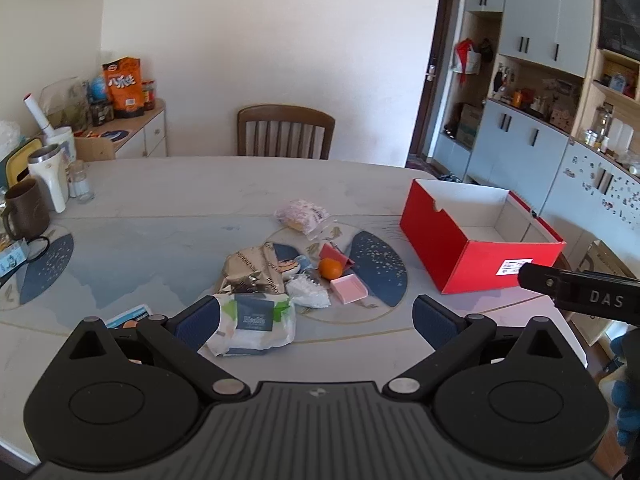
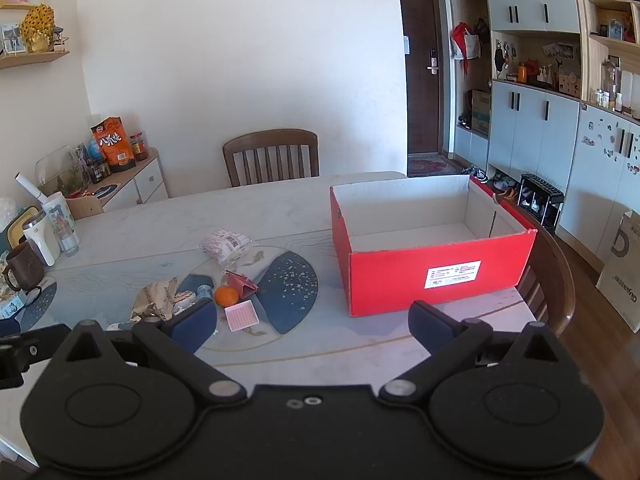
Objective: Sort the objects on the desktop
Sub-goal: 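Move both tools toward the cluttered items on the table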
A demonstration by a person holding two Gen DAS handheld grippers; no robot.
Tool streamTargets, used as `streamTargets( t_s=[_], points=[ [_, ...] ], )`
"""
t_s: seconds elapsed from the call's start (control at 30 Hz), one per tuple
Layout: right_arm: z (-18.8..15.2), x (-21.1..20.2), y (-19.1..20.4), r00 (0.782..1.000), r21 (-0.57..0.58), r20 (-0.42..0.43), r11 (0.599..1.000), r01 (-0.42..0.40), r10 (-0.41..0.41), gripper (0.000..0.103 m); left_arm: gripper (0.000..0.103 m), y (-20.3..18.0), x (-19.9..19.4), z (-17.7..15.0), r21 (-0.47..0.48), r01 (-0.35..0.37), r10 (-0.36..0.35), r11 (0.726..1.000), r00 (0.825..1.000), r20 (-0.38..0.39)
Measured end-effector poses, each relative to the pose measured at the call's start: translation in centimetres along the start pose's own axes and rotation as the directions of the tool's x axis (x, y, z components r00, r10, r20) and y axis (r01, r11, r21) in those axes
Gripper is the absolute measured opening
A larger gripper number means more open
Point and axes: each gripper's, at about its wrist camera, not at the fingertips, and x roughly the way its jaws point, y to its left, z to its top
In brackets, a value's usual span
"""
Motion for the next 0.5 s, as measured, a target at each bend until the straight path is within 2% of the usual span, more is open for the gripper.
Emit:
streamTargets(
  t_s=[0.3, 0.5],
  points=[
    [0.12, -0.03, 0.26, 1.000, -0.001, -0.004, 1.000, -0.001, 0.001, 0.102, 0.103, 0.22, -0.04, 0.02, -0.009, 0.054, -0.054, 0.998, 0.998, -0.008],
    [0.21, 0.30, 0.55, 1.000, -0.005, -0.006, 1.000, -0.009, 0.009, 0.102, 0.103, -0.43, -0.25, -0.09, 0.028, 0.044, -0.044, 0.999, 0.999, 0.008]
  ],
)
